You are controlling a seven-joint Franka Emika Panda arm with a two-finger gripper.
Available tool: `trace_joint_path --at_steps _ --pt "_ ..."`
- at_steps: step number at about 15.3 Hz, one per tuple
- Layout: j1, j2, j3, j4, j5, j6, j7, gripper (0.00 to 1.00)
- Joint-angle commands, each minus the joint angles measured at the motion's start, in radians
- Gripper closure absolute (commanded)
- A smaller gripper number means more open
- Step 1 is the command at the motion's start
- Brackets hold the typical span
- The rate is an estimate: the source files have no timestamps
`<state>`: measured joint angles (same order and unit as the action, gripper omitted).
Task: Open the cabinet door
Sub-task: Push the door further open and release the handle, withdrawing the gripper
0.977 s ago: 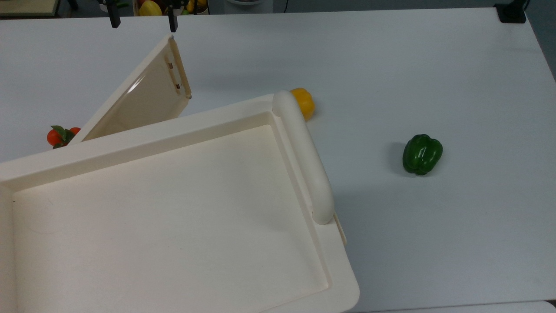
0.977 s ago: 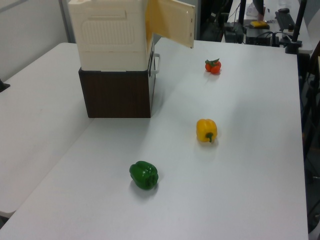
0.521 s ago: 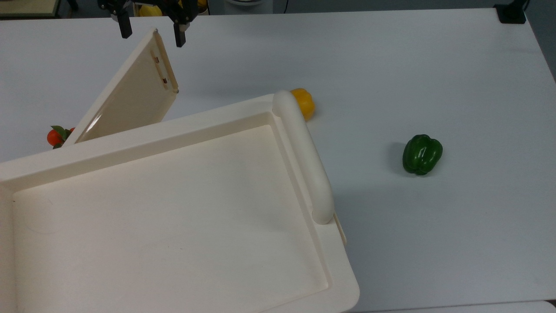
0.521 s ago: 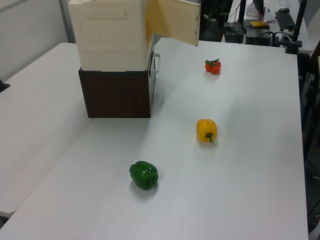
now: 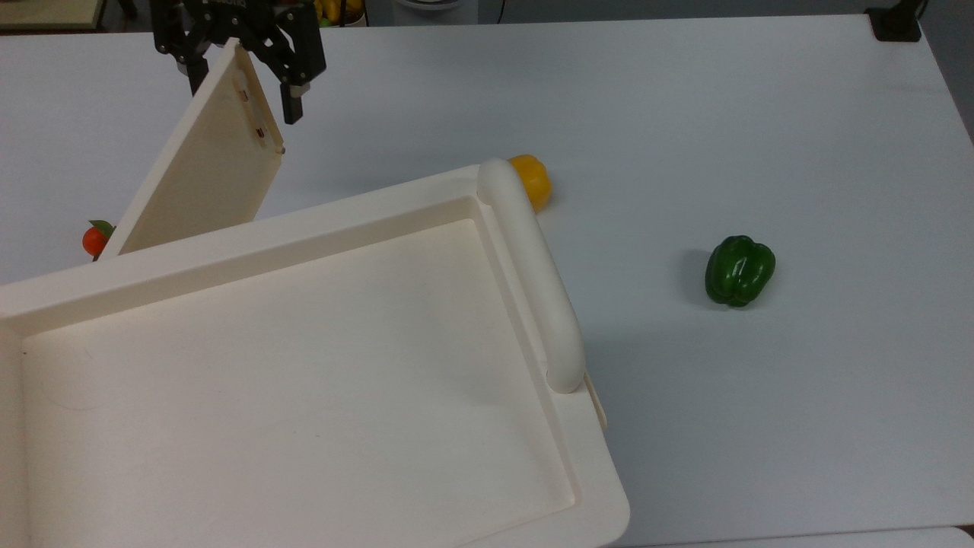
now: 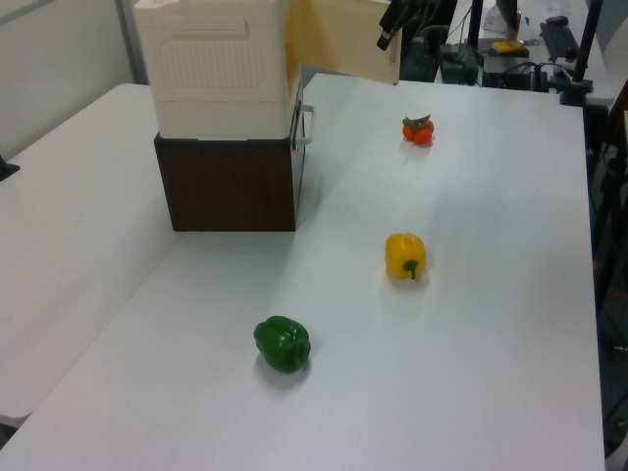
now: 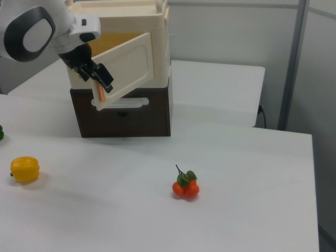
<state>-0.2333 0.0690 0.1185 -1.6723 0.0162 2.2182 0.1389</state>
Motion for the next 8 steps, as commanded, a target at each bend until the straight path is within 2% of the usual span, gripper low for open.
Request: trace_joint_path --at_steps 1,8 --pt "-0.021 -0.015 -0.011 0.000 -0.016 -0.061 -0.021 0.00" --pt "-0.034 -0.034 -0.074 0.005 -0.035 -0.091 -0.022 0.00"
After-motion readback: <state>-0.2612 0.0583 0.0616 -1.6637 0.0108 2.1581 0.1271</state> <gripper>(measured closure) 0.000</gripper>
